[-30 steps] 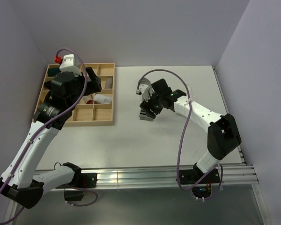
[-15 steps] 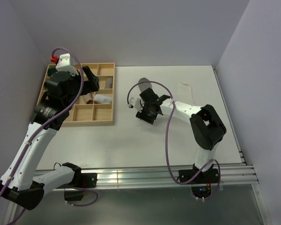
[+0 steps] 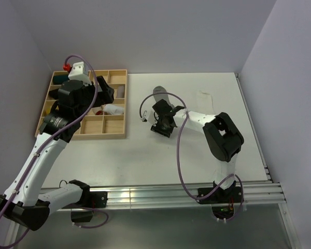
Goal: Roll the socks
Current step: Roll the sock at the center of the board.
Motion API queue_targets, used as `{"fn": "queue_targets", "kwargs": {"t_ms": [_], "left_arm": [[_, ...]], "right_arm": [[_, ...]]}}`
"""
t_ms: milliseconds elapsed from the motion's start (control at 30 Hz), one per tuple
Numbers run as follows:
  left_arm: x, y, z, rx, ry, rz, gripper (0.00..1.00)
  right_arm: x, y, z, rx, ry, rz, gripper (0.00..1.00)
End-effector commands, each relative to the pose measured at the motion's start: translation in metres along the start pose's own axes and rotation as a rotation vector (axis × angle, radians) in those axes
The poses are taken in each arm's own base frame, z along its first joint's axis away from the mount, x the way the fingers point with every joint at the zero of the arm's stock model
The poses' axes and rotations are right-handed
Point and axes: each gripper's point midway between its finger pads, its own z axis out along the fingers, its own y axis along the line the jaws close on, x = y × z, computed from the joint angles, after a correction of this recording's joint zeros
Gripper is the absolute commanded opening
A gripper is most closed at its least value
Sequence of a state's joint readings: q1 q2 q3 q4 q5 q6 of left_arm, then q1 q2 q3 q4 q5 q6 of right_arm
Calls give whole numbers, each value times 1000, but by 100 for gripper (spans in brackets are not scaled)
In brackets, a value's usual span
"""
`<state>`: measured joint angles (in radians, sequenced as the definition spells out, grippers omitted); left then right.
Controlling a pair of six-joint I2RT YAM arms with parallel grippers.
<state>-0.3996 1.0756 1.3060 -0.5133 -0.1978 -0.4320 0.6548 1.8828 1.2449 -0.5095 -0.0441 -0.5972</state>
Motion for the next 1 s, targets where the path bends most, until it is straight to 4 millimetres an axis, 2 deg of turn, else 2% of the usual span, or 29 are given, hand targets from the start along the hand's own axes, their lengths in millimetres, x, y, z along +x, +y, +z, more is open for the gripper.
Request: {"fn": "queue_targets", "kwargs": {"t_ms": [0,167,333,467,500,533,600,633,667,700,733,800,833,900,933,967], "left_arm": [[-8,-9,4,44,-32,-24,96],[5,-12,13,66,-12,-47,95],[7,-17,20,87,-27,-89,93],[23,-20,26,132,-32,-132,85],[24,-21,25,145,-45,-156,83],[34,-21,30,160,-54,-163,77],[40,-31,27,212,-87,-183,72],[70,-31,29,216,-45,-174,66],[59,-42,28,272,-119,-187,62],[67,-46,28,294,-119,-181,59],[85,-48,31,311,-98,-167,50],[100,-68,31,390,-95,-128,44],[115,-70,33,401,-73,-110,41],[136,-90,34,482,-44,-66,35],[147,-94,36,505,-21,-48,30],[155,-101,35,539,-14,-18,29]], "right_arm": [[-16,-9,4,30,-25,-13,47],[-13,-5,11,1,-8,5,36],[-13,2,5,-78,-31,56,26],[-20,16,-16,-252,-96,128,26],[-19,31,-24,-353,-106,152,26],[-17,32,-29,-392,-113,175,26],[-13,44,-42,-489,-111,209,25],[-14,49,-48,-548,-134,226,25],[-12,53,-51,-580,-137,243,25],[-6,60,-54,-628,-117,262,24],[-8,68,-59,-687,-135,282,24],[2,78,-63,-771,-114,326,24],[1,83,-67,-824,-127,350,24],[9,89,-72,-889,-108,393,24],[12,93,-70,-925,-92,415,24],[12,95,-77,-975,-94,452,23]]}}
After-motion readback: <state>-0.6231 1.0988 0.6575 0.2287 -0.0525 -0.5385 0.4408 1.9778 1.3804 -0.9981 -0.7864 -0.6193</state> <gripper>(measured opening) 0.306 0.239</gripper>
